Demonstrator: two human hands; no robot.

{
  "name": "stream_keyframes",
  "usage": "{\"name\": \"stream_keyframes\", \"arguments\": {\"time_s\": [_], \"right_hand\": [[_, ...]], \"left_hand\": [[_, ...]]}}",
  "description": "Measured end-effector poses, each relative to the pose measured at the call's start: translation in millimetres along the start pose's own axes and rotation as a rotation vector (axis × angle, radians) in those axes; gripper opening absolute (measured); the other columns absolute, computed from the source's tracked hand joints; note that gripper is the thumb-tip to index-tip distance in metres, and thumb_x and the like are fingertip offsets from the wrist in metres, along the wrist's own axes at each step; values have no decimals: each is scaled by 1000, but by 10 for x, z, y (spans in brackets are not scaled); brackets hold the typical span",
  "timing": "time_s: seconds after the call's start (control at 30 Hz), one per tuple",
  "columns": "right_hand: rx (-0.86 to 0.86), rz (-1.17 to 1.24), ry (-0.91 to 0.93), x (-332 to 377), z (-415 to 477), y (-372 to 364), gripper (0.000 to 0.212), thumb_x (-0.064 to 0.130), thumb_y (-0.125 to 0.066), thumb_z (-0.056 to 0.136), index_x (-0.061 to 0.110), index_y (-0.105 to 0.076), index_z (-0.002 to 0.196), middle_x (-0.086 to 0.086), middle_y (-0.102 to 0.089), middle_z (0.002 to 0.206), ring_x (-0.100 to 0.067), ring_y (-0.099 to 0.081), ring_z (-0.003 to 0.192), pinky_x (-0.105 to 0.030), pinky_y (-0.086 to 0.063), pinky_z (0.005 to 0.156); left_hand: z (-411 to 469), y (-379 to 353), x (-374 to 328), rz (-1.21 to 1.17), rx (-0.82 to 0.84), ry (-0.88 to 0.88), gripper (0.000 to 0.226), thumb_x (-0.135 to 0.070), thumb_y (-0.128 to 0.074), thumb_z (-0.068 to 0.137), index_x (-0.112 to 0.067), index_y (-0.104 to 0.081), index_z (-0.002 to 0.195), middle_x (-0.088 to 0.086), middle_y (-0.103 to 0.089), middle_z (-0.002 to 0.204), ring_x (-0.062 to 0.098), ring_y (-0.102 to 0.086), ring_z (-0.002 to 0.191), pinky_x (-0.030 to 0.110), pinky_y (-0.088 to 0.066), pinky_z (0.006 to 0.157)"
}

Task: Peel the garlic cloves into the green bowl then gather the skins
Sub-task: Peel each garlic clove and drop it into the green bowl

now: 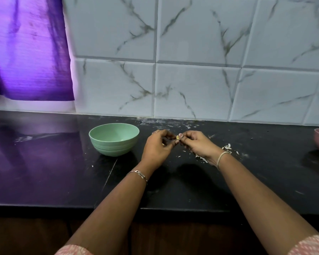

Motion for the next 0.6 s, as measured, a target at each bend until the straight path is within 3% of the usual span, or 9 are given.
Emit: {"name": "stream_keyframes", "arguments": {"time_s": [0.23, 0.37, 0.43, 0.5, 0.6], "right_hand": [[-74, 84, -18, -155, 70, -23, 32, 31, -46, 102, 7, -67, 104, 4, -52, 68, -5, -45, 59, -12, -35, 49], [-354, -63, 46, -198, 75, 250, 16, 28, -66, 92, 14, -73, 93, 5, -66, 76, -8, -60, 72, -17, -45, 68], [-439, 0, 75, -173, 28, 350, 6, 21, -71, 88, 16, -72, 88, 8, -67, 77, -3, -60, 72, -12, -46, 67], [-433, 66, 97, -148, 14, 353, 2, 16, -72, 87, 14, -72, 86, 5, -68, 79, -2, -60, 72, -9, -48, 68], [-409, 114, 101, -157, 16, 320, 7, 14, -75, 84, 19, -71, 80, 1, -70, 78, -7, -63, 73, -20, -52, 72]], "left_hand": [[90, -15, 145, -80, -19, 75, 12, -21, -74, 84, -29, -64, 84, -10, -68, 85, 14, -64, 75, 33, -55, 74], [141, -64, 211, -133, -31, 138, 13, -11, -68, 88, -24, -63, 88, -7, -68, 81, 16, -68, 79, 35, -57, 76], [182, -147, 215, -125, -2, 170, 14, -8, -64, 89, -22, -64, 90, 0, -71, 84, 20, -70, 83, 31, -57, 74], [223, -236, 184, -119, 24, 188, 12, -8, -63, 90, -20, -65, 92, 1, -70, 83, 20, -69, 80, 31, -56, 75], [251, -373, 129, -165, 69, 209, 11, -11, -63, 90, -16, -70, 98, 2, -69, 79, 16, -64, 73, 32, -56, 75]]}}
Point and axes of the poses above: each hand's wrist, its own z-axis towards the middle knuckle, its own y-axis out of the back of the hand, x = y × z, the point moved 9 cm from there along z, towards the middle knuckle
